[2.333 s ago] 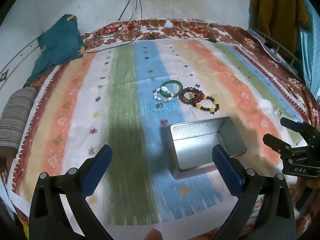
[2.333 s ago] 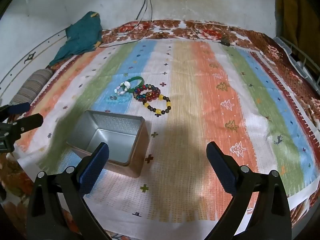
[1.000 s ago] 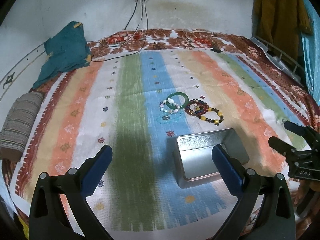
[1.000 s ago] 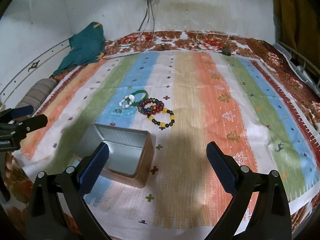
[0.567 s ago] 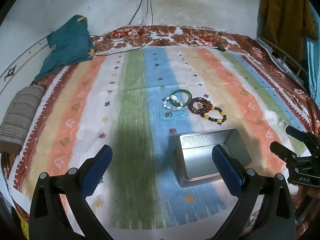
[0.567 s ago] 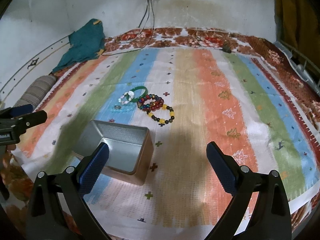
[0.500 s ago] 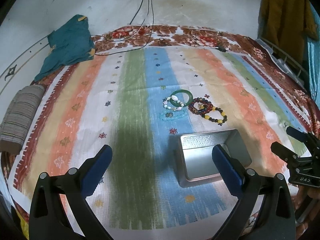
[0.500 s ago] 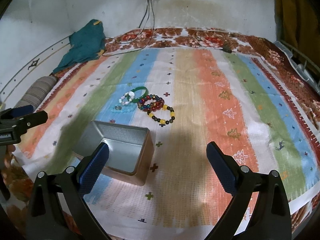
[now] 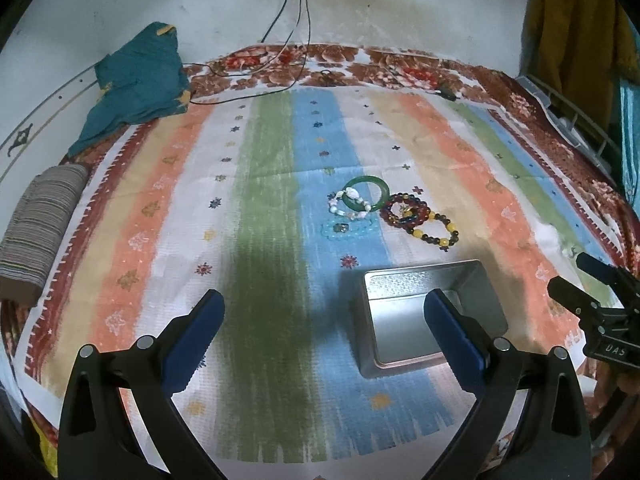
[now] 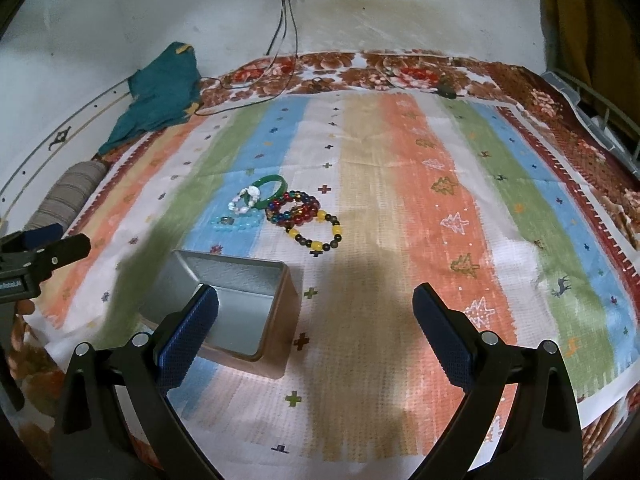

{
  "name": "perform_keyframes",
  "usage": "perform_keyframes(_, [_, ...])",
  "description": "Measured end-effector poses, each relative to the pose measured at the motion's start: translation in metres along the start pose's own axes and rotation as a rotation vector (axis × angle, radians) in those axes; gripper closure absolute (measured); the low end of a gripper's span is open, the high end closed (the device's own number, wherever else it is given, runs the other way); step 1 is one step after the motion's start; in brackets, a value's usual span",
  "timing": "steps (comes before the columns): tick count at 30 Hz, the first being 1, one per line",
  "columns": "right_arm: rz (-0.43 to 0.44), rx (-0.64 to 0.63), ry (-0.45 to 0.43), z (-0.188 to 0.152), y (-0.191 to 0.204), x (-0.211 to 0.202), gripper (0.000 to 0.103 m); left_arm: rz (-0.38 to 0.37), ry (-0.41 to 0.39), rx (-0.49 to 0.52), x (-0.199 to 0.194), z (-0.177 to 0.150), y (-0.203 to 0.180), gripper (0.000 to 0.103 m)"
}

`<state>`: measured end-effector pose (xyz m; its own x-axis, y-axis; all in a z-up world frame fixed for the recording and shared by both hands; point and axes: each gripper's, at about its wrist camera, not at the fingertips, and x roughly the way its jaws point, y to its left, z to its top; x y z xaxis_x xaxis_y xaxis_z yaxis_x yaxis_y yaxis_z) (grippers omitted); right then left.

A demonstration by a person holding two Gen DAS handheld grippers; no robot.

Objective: Organize jewelry
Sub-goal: 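Move both open tools forward toward the bracelets beside the tin box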

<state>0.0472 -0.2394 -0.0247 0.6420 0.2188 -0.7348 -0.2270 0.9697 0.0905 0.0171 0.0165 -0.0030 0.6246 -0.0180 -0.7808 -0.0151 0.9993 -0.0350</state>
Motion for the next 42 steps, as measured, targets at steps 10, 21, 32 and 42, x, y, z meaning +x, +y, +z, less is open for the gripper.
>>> perform_keyframes(10, [-0.018, 0.008, 0.023, 0.01, -0.005, 0.013, 0.004, 0.025, 0.033, -0.014, 0.017, 0.01, 0.005, 0.006])
perform_keyframes(21, [-0.036, 0.017, 0.056, 0.023, -0.011, 0.034, 0.004, 0.043, 0.073, -0.04, 0.038, 0.026, 0.019, 0.006])
perform_keyframes(32, [-0.031, 0.037, 0.087, 0.04, -0.019, 0.055, 0.004, 0.03, 0.138, -0.046, 0.073, 0.038, 0.018, 0.006])
perform_keyframes(42, [-0.037, 0.029, 0.107, 0.05, -0.019, 0.072, 0.004, 0.046, 0.156, -0.034, 0.094, 0.048, 0.013, 0.006])
